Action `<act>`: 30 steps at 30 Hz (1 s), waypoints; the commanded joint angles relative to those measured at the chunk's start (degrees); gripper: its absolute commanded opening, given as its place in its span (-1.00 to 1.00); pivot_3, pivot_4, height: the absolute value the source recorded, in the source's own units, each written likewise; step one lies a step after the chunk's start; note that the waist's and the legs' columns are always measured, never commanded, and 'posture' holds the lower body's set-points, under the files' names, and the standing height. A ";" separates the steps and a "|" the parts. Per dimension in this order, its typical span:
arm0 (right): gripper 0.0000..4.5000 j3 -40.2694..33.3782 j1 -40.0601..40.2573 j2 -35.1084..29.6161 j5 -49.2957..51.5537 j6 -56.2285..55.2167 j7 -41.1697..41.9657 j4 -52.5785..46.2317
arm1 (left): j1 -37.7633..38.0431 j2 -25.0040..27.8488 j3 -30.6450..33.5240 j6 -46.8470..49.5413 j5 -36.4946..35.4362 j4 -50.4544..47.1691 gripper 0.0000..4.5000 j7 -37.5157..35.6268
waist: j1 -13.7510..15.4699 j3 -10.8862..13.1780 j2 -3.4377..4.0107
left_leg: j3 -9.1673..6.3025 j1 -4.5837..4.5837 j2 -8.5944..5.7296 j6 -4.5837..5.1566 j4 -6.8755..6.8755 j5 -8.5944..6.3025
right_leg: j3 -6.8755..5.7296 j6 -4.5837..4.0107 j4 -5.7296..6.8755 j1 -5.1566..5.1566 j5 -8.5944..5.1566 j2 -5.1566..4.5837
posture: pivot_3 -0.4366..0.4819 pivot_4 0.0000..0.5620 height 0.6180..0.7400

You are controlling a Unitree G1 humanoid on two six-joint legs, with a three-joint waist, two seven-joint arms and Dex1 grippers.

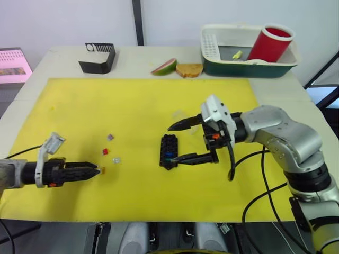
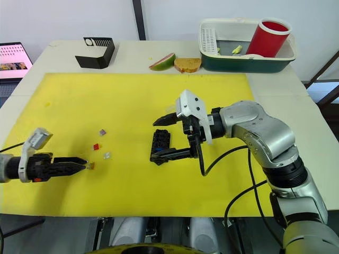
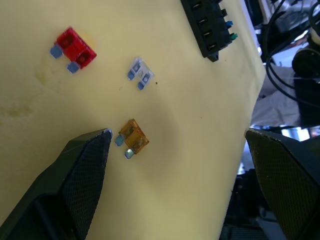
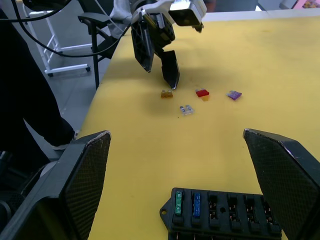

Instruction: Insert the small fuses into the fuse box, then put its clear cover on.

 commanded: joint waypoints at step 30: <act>1.00 1.72 0.38 0.34 -3.49 -2.44 -1.58 -1.34 | 0.64 -1.10 -4.83 -4.77 4.06 4.38 0.40 -1.95 | -0.11 -0.01 0.01 | 0.01 0.03 0.00 0.00 0.00 0.00 | 0.02 0.00 0.02 0.01 0.00 -0.01 | -0.05 -0.47 1.00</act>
